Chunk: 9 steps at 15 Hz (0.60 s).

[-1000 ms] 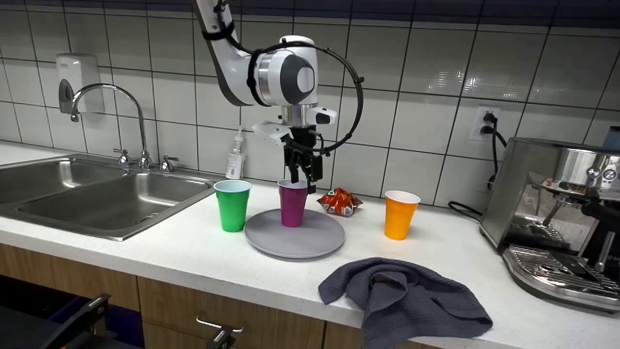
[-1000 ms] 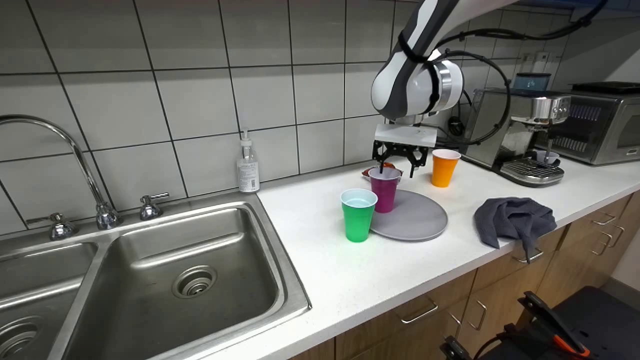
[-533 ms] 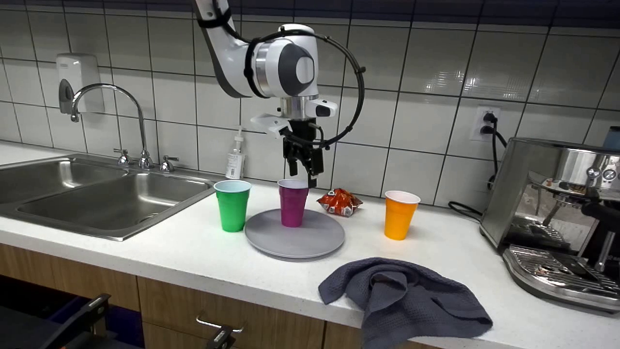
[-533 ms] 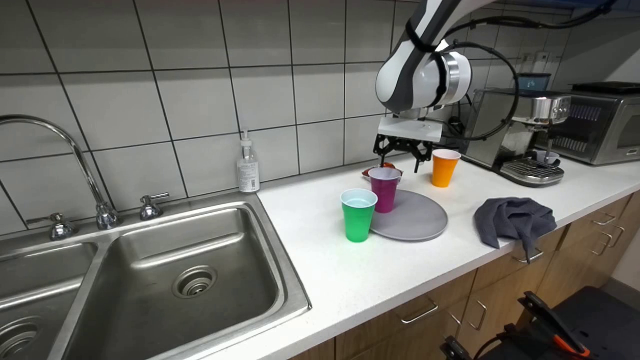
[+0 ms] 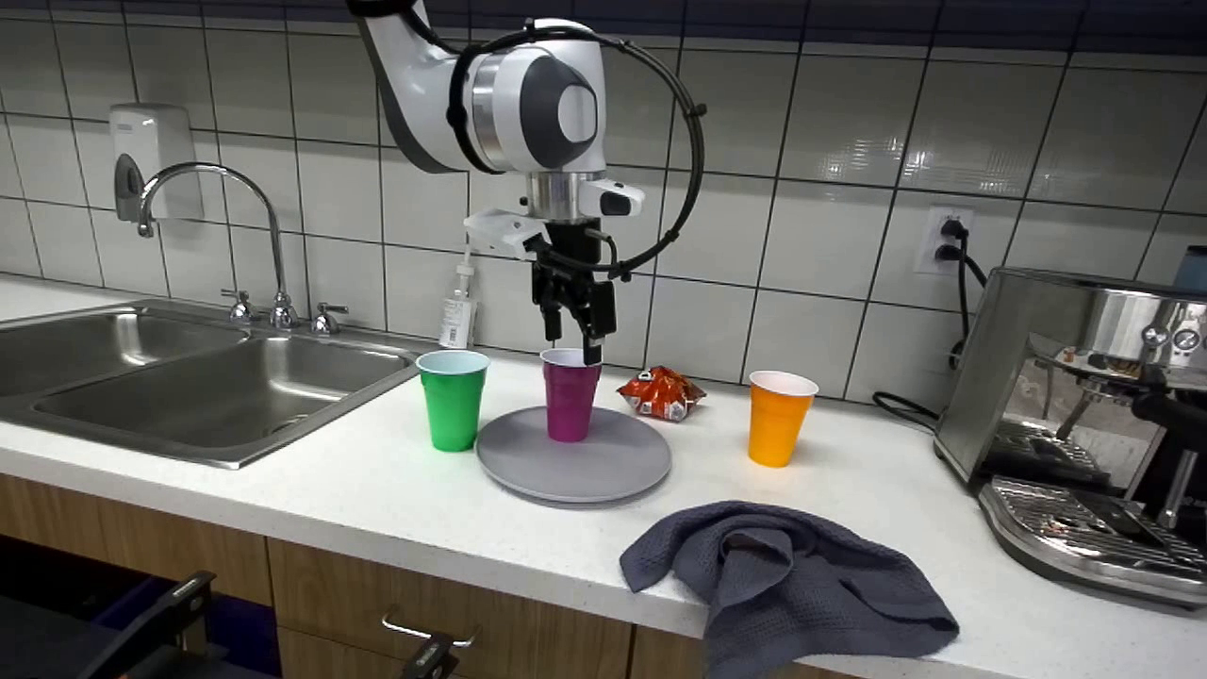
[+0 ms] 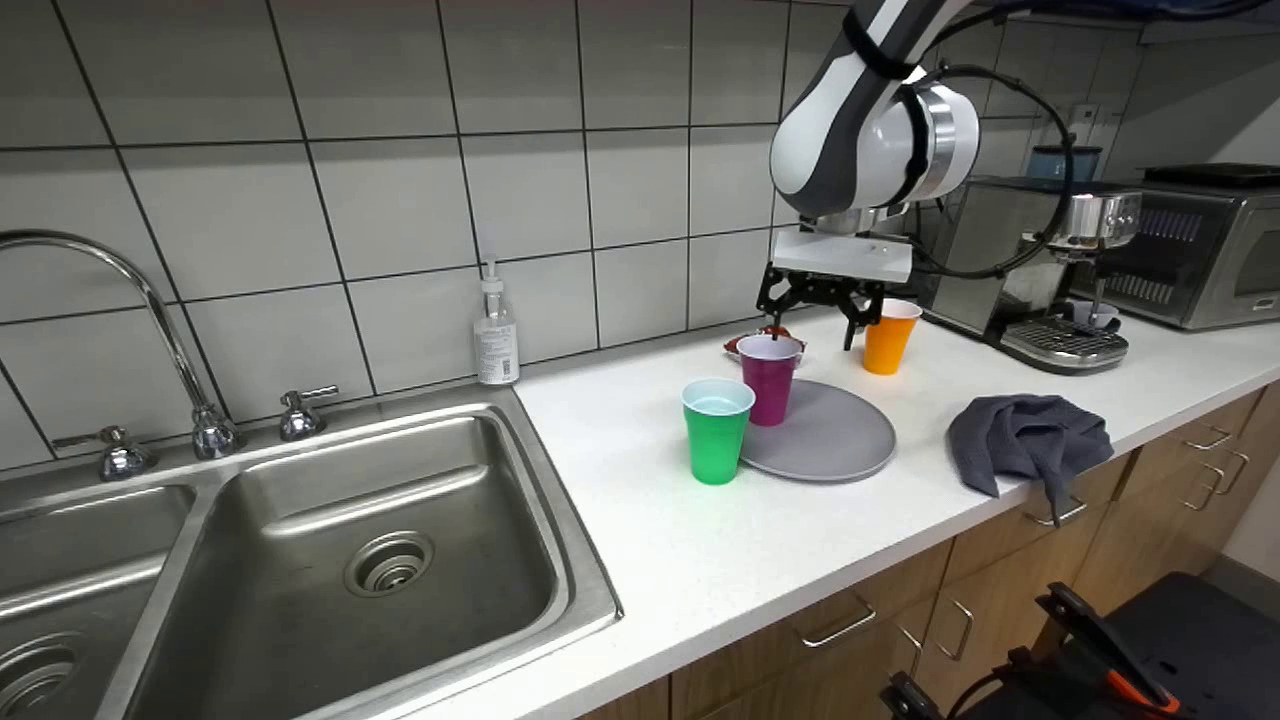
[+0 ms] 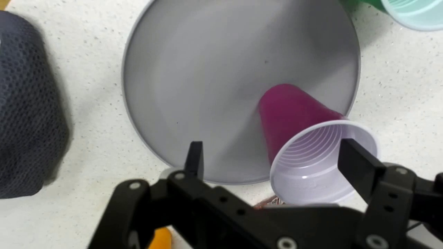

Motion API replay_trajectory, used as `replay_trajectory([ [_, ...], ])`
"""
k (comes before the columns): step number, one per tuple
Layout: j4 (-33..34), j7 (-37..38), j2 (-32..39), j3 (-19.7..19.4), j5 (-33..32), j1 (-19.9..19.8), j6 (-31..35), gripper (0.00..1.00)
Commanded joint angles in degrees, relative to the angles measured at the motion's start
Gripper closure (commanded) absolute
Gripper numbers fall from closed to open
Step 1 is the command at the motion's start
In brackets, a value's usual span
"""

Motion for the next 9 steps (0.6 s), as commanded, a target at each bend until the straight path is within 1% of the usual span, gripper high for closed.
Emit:
replay_trajectory([
  [1, -6.0, -0.8, -6.5, 1.4, -2.7, 0.0, -0.4, 0.00],
  [5, -9.8, -0.7, -10.2, 3.5, -4.5, -0.1, -0.9, 0.00],
  [9, -12.7, -0.4, -12.1, 6.1, -5.5, -0.1, -1.2, 0.00],
])
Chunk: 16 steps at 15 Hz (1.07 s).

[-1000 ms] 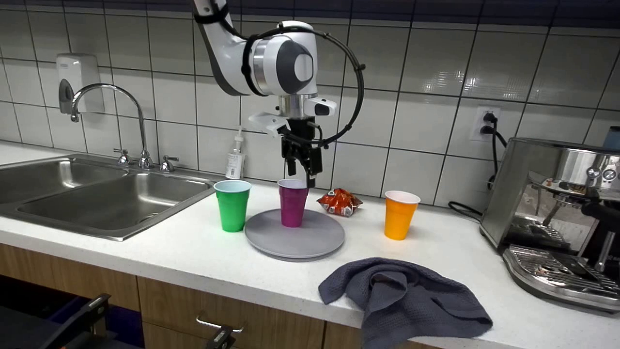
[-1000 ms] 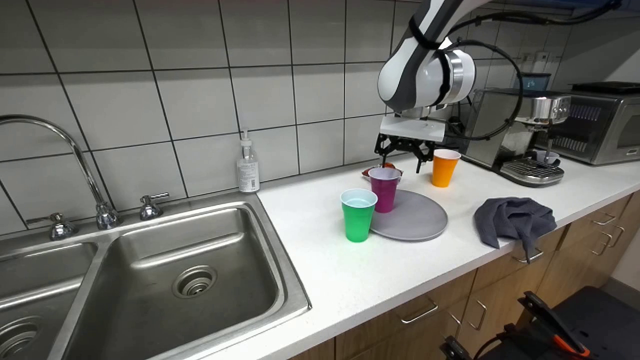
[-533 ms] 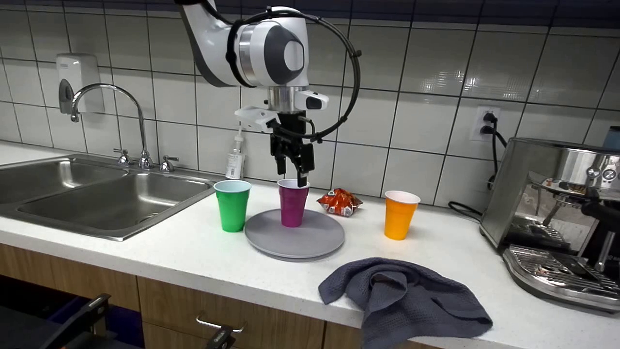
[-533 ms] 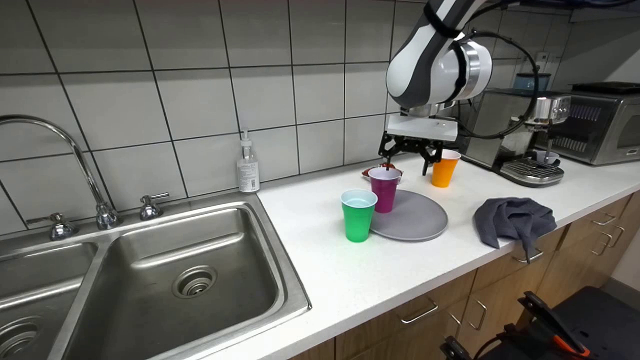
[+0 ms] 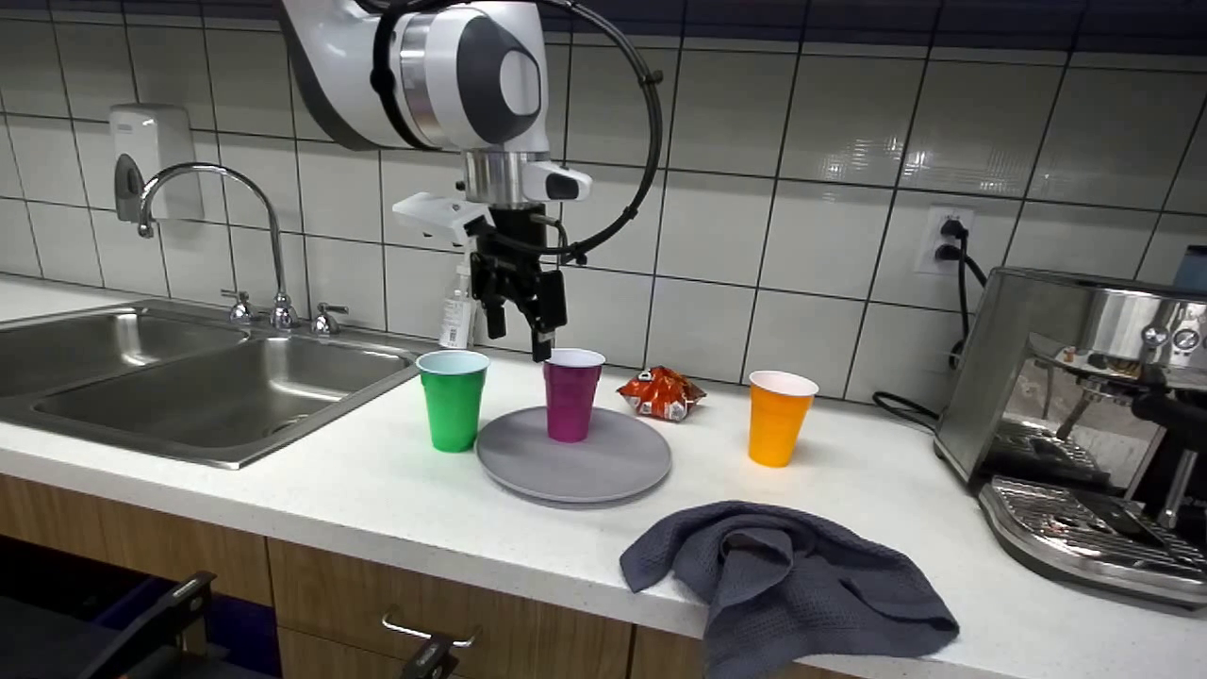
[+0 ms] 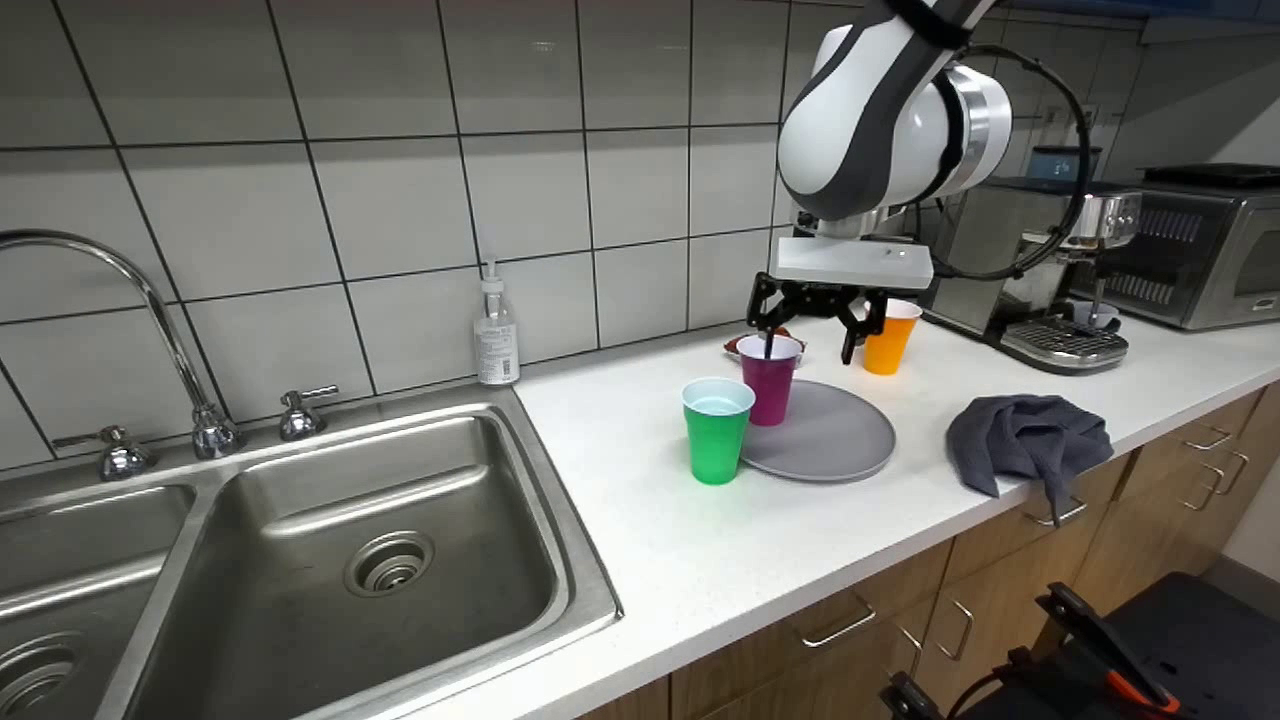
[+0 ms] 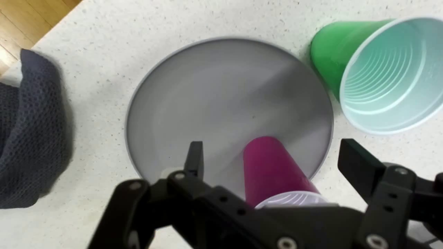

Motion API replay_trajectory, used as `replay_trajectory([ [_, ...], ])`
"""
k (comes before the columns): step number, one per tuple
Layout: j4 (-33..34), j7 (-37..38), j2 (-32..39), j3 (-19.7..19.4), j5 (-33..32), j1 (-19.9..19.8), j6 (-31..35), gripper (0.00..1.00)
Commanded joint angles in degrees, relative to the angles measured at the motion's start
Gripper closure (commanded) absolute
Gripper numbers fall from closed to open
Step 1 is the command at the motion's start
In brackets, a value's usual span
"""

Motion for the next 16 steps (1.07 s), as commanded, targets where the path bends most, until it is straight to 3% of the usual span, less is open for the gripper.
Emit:
replay_trajectory([
  [1, -3.5, -0.2, -3.4, 2.8, -1.3, -0.5, -1.1, 0.00],
  [10, -2.9, 1.9, -1.0, 6.7, -2.5, 0.2, -0.9, 0.00],
  [16, -1.3, 3.8, 1.6, 6.7, -5.4, 0.4, -0.7, 0.00],
])
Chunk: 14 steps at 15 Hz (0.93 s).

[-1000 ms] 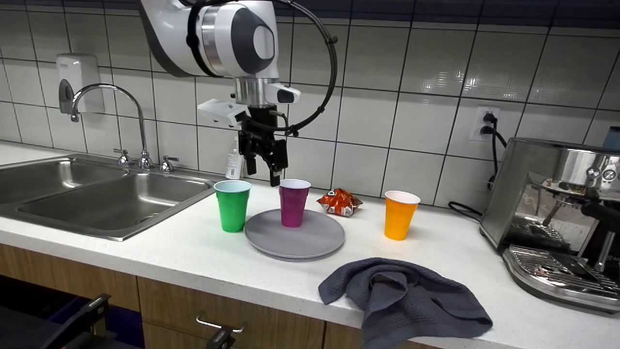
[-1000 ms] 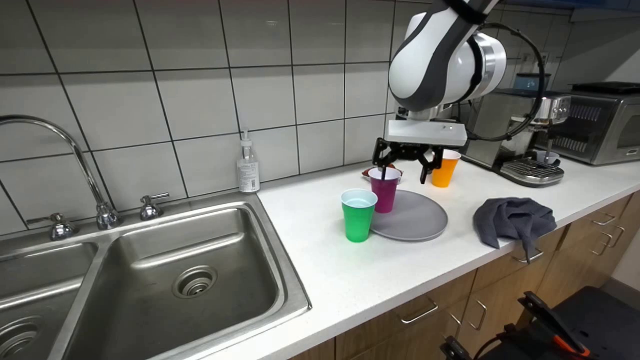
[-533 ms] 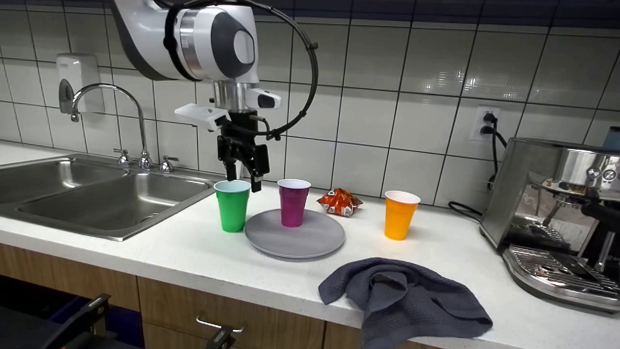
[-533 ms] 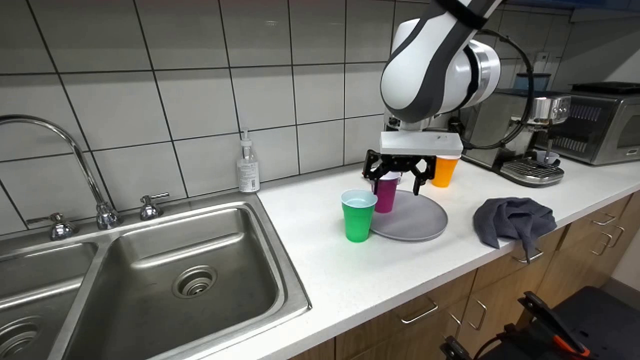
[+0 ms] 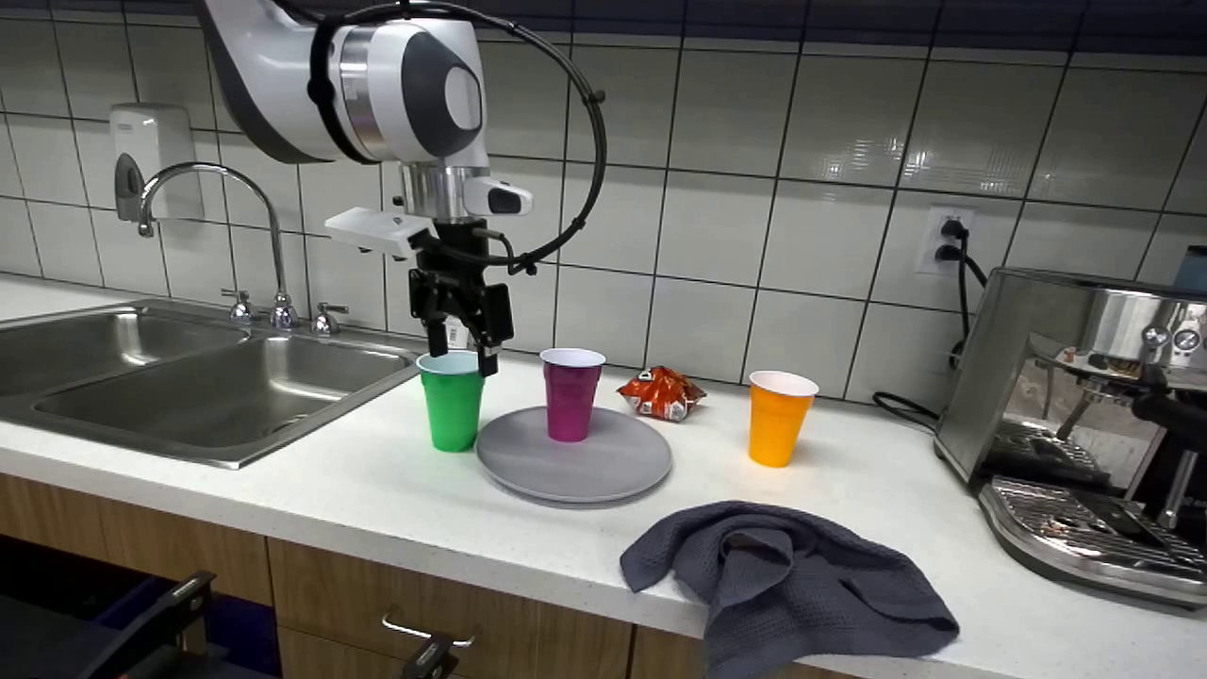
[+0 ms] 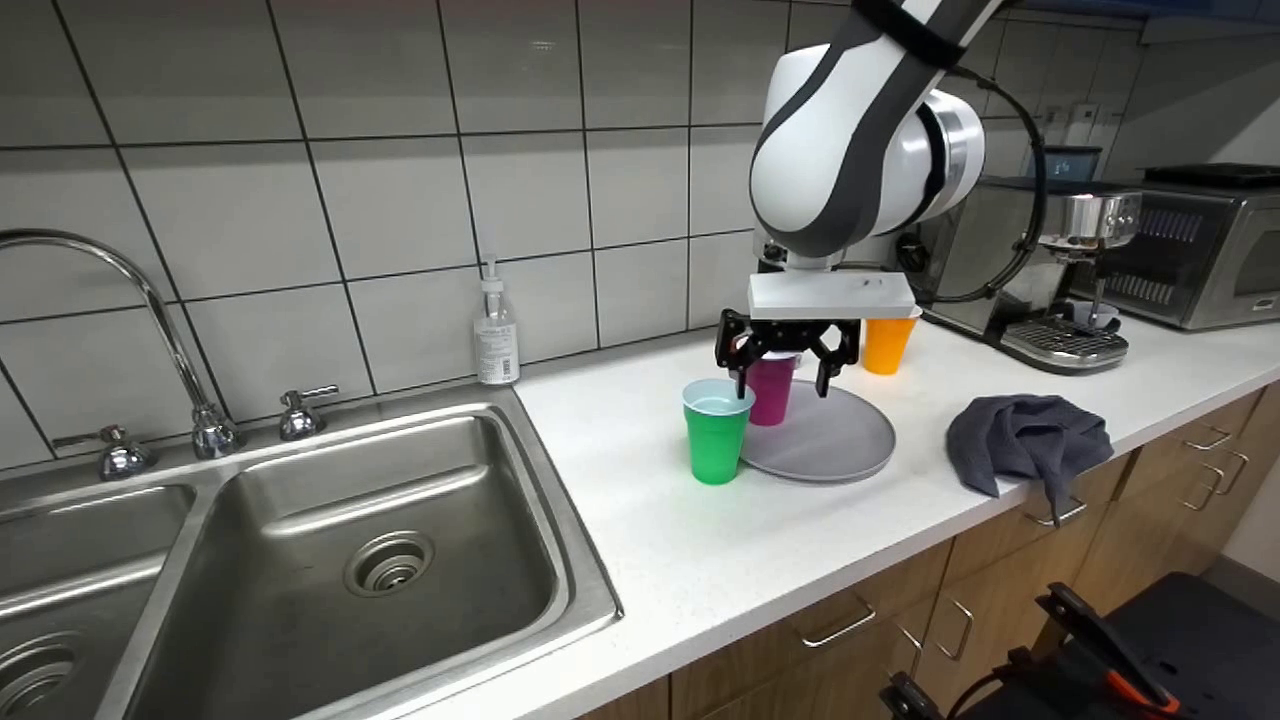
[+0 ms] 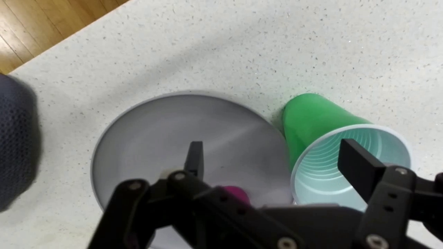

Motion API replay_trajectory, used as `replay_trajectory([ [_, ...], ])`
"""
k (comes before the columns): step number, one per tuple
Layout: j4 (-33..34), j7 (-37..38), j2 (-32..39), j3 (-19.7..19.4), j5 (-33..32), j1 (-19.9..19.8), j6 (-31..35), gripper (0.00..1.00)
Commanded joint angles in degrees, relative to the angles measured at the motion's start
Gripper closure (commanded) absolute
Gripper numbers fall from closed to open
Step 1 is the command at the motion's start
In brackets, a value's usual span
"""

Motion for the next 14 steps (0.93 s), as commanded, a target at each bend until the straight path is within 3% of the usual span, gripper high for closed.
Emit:
replay_trajectory([
  [1, 2.4, 3.4, 2.2, 0.2, -3.3, 0.3, -0.6, 0.00],
  [14, 9.9, 5.4, 10.4, -2.1, -4.4, 3.2, -0.8, 0.00],
])
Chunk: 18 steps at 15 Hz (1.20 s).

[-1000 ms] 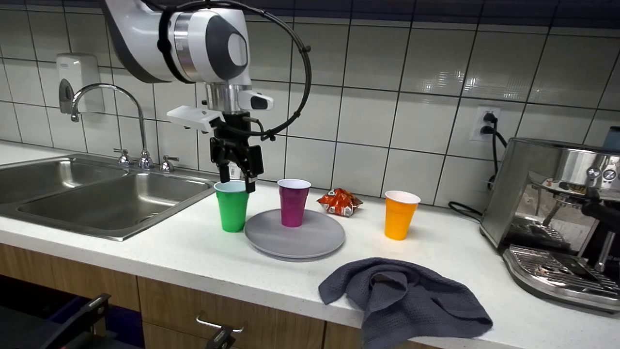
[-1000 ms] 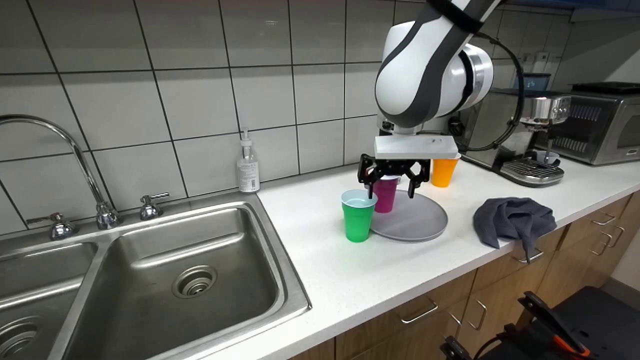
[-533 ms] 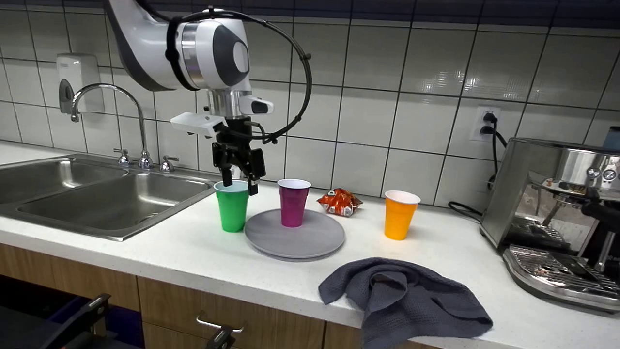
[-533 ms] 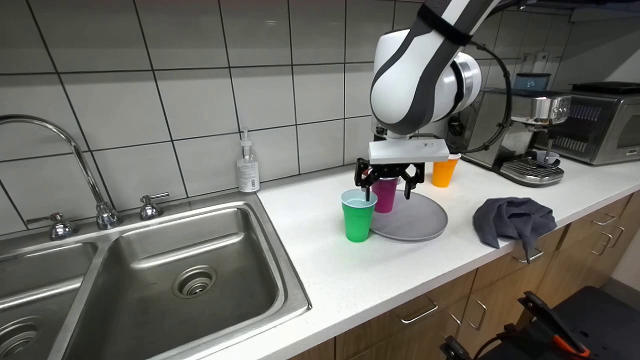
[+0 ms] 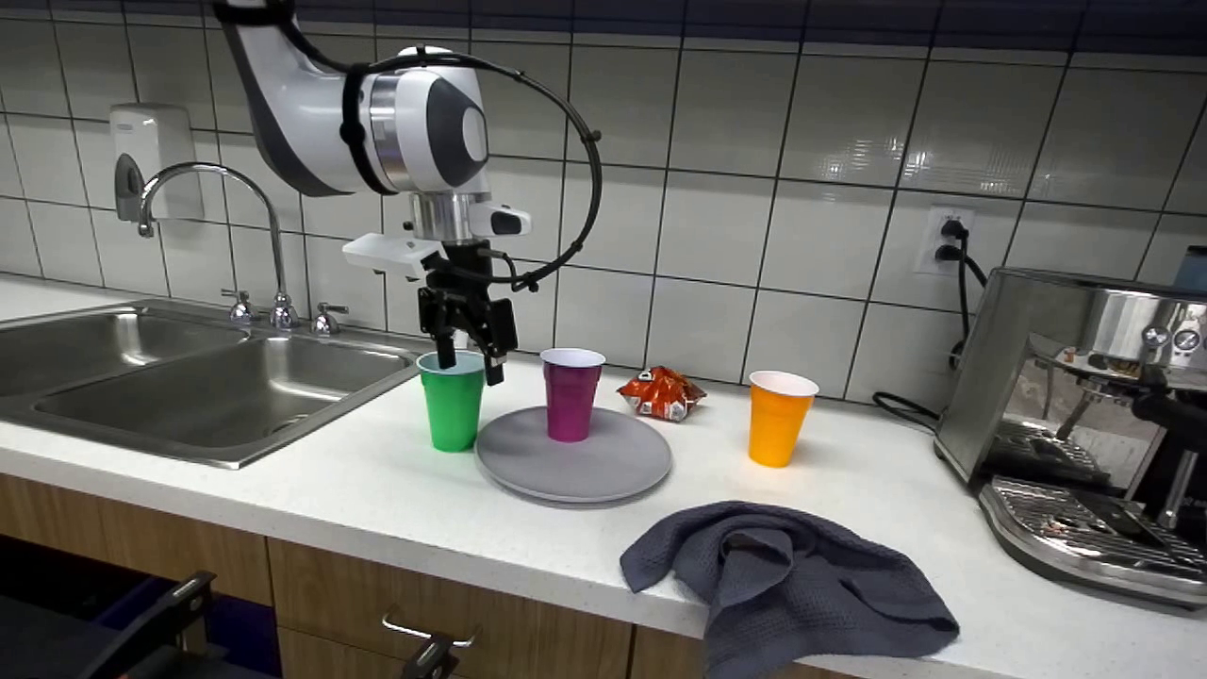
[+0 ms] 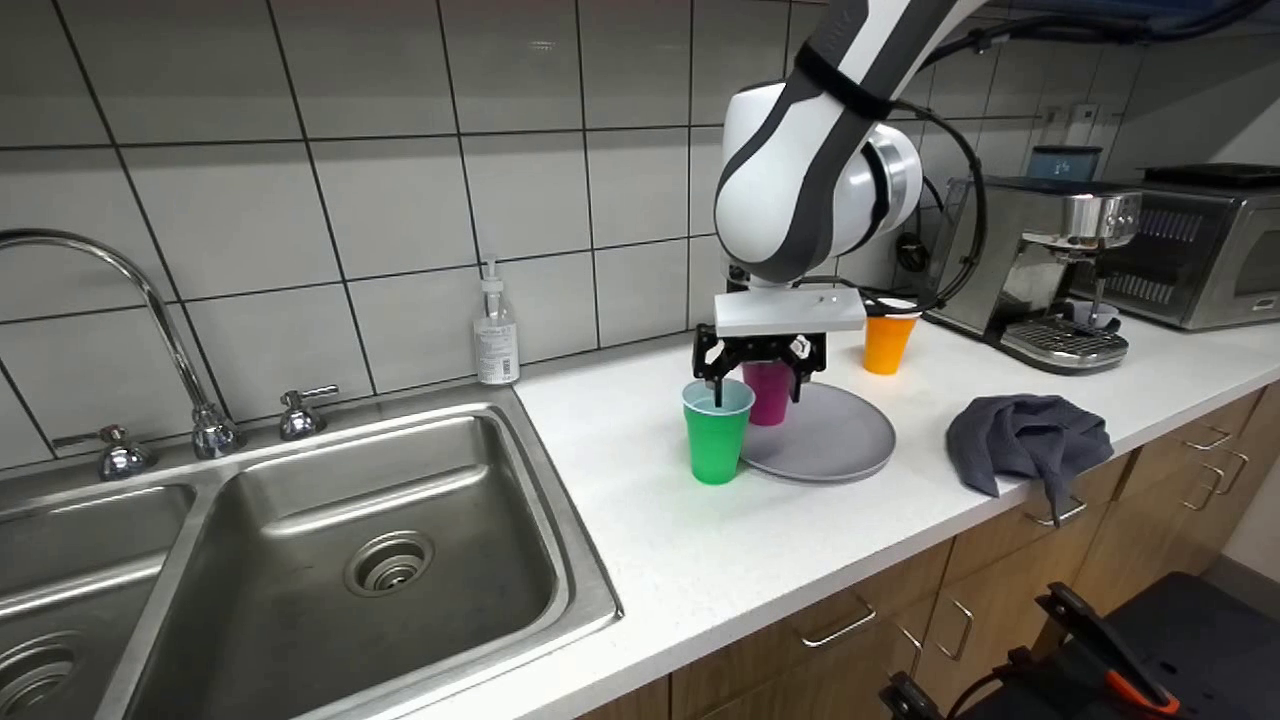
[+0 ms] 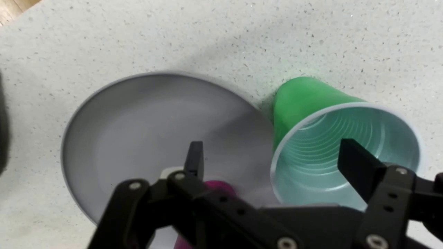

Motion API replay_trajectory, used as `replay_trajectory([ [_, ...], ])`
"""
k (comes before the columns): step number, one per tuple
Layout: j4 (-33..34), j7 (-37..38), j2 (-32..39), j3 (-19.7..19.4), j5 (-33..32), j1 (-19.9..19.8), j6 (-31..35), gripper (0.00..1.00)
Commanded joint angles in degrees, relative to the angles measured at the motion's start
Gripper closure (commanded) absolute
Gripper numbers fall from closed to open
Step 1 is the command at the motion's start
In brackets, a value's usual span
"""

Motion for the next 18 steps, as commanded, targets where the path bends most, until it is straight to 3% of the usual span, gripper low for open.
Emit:
replay_trajectory([
  [1, 3.0, 1.3, 2.3, -1.6, -0.3, 1.4, -0.7, 0.00],
  [7, 4.1, 0.5, 3.8, -2.4, 1.2, 1.7, -0.6, 0.00],
  [8, 4.1, 0.5, 3.9, -2.6, 1.1, 1.8, -0.5, 0.25],
  [10, 4.1, 0.3, 3.9, -2.8, 1.2, 1.9, -0.6, 0.32],
  [18, 3.4, 0.4, 3.1, -2.9, 0.9, 2.3, -0.4, 0.97],
])
